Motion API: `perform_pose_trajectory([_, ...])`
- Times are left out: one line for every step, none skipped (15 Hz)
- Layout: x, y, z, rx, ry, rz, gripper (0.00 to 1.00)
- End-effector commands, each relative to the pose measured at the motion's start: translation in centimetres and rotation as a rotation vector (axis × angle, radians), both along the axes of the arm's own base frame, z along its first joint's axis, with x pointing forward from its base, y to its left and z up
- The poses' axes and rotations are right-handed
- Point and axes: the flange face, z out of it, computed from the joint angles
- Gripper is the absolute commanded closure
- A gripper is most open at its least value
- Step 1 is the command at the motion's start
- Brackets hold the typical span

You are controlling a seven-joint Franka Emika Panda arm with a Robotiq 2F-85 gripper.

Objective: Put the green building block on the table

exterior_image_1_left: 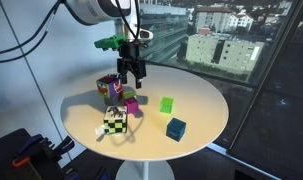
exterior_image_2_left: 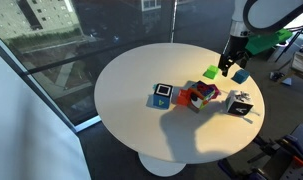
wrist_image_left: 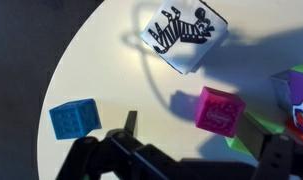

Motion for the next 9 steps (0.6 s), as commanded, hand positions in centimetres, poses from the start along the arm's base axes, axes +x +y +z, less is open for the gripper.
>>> perform_pose_trajectory([-1.9,0.3,2.2,-0.032,0.015,0.051,0.0])
perform_pose_trajectory([-2.2,0.4,2.6,-0.037,0.009,0.058,0.0])
perform_pose_trajectory([-2.6,0.5,3.0,-0.039,-0.001,0.064,0.0])
perform_pose_trajectory([-2.9,0.6,3.5,-0.037,-0.011,0.069,0.0])
perform_pose_trajectory([-3.3,0.7,3.9,-0.027,-0.015,0.077,0.0])
perform_pose_trajectory([-3.6,0.8,4.2,-0.023,-0.022,0.085,0.0])
perform_pose_trajectory([-4.0,0.9,4.6,-0.017,-0.024,0.097,0.0])
perform_pose_trajectory([-4.3,1.1,4.9,-0.013,-0.027,0.106,0.0])
perform_pose_trajectory([-4.7,1.2,5.3,-0.009,-0.03,0.116,0.0])
